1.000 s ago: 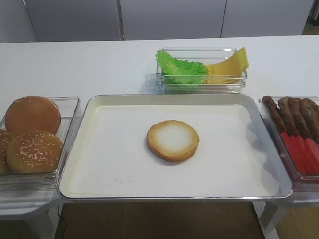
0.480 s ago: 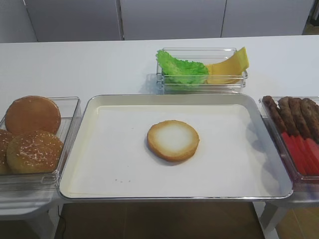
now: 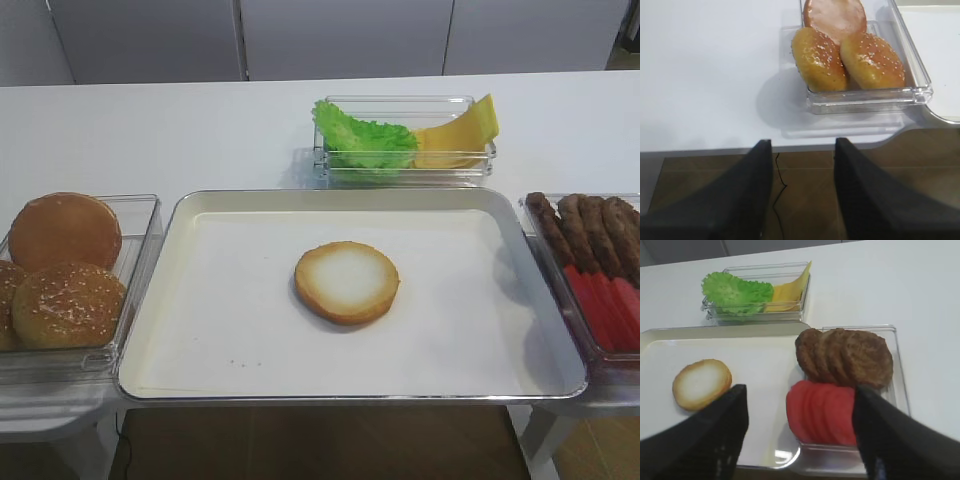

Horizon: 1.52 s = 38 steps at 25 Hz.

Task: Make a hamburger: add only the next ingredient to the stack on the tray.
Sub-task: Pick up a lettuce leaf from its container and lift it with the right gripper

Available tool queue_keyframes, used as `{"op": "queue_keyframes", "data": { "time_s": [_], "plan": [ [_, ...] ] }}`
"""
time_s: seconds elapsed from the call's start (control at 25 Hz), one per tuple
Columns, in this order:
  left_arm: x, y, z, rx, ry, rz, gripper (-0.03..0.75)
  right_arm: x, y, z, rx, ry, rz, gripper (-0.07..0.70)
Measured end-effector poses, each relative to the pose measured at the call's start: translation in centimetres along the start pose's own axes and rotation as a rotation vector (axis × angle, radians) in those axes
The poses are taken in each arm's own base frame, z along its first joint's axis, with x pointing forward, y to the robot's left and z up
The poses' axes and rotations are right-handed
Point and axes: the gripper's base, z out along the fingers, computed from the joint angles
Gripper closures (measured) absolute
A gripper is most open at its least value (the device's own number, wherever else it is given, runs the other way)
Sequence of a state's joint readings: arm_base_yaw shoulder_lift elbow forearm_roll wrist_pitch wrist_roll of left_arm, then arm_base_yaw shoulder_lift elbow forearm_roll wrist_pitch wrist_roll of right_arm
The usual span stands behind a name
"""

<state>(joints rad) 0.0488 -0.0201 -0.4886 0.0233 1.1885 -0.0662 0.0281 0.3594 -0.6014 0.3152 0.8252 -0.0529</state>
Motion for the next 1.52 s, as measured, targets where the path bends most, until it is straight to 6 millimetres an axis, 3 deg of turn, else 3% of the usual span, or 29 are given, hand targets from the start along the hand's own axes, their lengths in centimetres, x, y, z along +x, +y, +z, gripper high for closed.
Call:
{"op": "queue_keyframes", "data": {
  "time_s": [0.28, 0.64, 0.76, 0.88, 1.04, 1.28, 1.52],
  "plan": [
    [0.0, 0.0, 0.0, 0.000, 0.000, 0.000, 0.408, -3.9, -0.3, 5.5, -0.024, 0.115, 0.027, 0.159],
    [0.0, 0.0, 0.0, 0.000, 0.000, 0.000, 0.408, -11.7, 0.1, 12.9, -0.103, 0.202, -0.003, 0.162],
    [0.0, 0.0, 0.0, 0.000, 0.000, 0.000, 0.408, -14.0, 0.9, 16.1, -0.144, 0.228, -0.031, 0.163],
    [0.0, 0.0, 0.0, 0.000, 0.000, 0.000, 0.409, -15.5, 3.0, 19.7, -0.213, 0.262, -0.078, 0.164],
    [0.0, 0.0, 0.0, 0.000, 0.000, 0.000, 0.409, -16.2, 6.0, 25.0, -0.287, 0.309, -0.124, 0.164],
    [0.0, 0.0, 0.0, 0.000, 0.000, 0.000, 0.409, -15.0, 9.2, 32.5, -0.355, 0.390, -0.165, 0.164],
    [0.0, 0.0, 0.0, 0.000, 0.000, 0.000, 0.409, -13.6, 10.3, 37.3, -0.377, 0.443, -0.187, 0.142]
  ]
}}
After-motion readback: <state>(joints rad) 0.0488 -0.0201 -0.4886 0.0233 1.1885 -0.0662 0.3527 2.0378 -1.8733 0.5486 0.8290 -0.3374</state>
